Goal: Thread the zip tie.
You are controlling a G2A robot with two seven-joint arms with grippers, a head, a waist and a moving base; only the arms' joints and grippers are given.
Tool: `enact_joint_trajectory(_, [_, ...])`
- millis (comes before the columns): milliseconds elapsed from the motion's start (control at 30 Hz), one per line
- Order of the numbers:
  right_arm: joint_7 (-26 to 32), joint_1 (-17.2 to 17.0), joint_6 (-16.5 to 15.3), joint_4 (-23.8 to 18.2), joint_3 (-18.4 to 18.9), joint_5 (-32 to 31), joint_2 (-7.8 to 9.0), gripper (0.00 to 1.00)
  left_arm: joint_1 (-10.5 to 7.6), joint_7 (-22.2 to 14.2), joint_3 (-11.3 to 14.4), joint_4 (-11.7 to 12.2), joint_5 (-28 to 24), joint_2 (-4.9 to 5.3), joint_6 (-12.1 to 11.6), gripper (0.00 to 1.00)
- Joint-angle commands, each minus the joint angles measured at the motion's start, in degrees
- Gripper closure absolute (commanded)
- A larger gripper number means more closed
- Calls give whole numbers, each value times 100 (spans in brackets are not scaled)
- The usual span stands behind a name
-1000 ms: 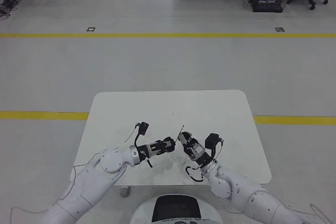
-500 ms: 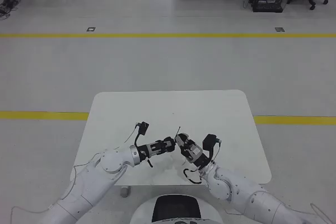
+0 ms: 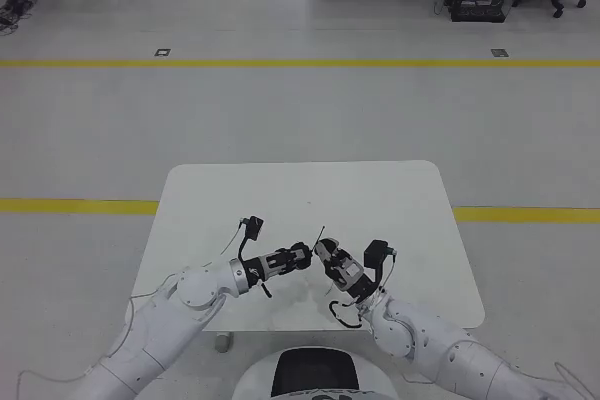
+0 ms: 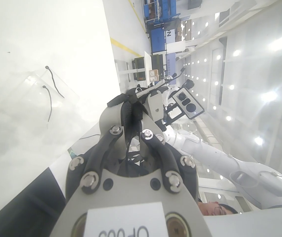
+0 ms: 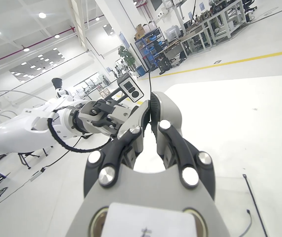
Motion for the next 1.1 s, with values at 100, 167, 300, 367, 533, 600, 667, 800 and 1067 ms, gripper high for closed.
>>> enact_joint_trajectory(100, [28, 20, 0, 9, -41, 28, 1, 100, 10, -1, -8, -6, -8, 2, -16, 100])
enact_joint_trajectory(167, [34, 25, 0, 20, -57, 40, 4, 100, 16, 12, -11, -9, -6, 3, -24, 100])
enact_joint_trajectory(300, [28, 28, 0, 24, -81, 59, 13, 100, 27, 26, -16, -19, -4, 4, -39, 100])
enact_joint_trajectory(367, [29, 21, 0, 17, -94, 91, 18, 69, 32, 32, -17, -25, -5, 5, -45, 100])
enact_joint_trajectory(533, [-61, -24, 0, -21, -108, 173, 53, 0, 59, 51, -39, -46, -72, 7, -69, 100])
enact_joint_trajectory(600, [-125, -54, 0, -40, -116, 201, 81, 0, 62, 34, -75, -47, -124, 13, -81, 100])
enact_joint_trajectory(667, [-233, -84, 0, -53, -109, 233, 127, 0, 80, -14, -120, -56, -267, 19, -112, 100])
enact_joint_trajectory(800, [-340, -108, 0, -100, -119, 222, 193, 0, 118, -196, -240, -30, -593, 39, -194, 100])
enact_joint_trajectory(1067, [-340, -108, 0, -100, -119, 222, 193, 0, 134, -195, -302, -87, -548, 58, -158, 100])
